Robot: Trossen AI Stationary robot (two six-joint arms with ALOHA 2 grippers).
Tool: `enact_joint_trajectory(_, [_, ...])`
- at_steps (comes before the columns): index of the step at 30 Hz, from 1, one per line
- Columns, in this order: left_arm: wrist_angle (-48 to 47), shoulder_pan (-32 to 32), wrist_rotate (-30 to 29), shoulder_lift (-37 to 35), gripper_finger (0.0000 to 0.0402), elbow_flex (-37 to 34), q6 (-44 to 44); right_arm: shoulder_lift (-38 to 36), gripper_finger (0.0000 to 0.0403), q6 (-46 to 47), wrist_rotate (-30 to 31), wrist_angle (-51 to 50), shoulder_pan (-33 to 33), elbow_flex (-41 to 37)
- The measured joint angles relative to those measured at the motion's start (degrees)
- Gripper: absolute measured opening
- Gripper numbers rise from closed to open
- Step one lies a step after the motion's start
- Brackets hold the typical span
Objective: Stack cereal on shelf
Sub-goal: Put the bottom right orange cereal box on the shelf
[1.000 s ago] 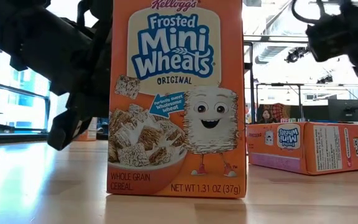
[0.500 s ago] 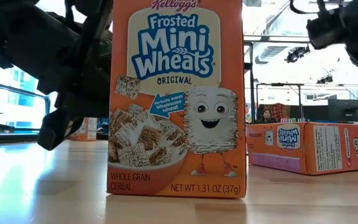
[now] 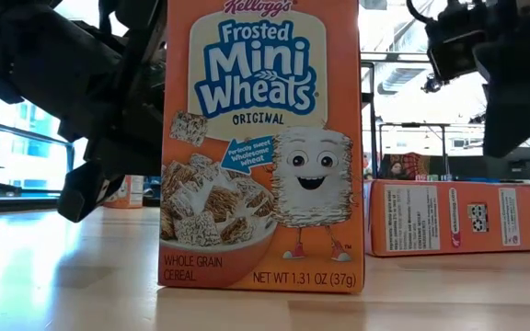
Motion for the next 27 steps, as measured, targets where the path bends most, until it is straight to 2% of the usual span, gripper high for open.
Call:
enact_joint_trajectory(6, [0.0,0.4,-0.2,0.0,0.0,0.0,-0.4,-0.1,0.0,5.4,-0.4,-14.0,-0.2,1.8])
enact_joint_trajectory(16, [-0.2,2.4,0.9,0.0,0.0,0.0,1.0,6.0,0.0,0.6,-2.9,4.1,-2.8,0.8])
enact_joint_trajectory(27, [-0.2,2.4,3.6,0.0,0.0,0.0,2.0,6.4,0.0,-2.8,-3.0,8.2,-5.2,0.7])
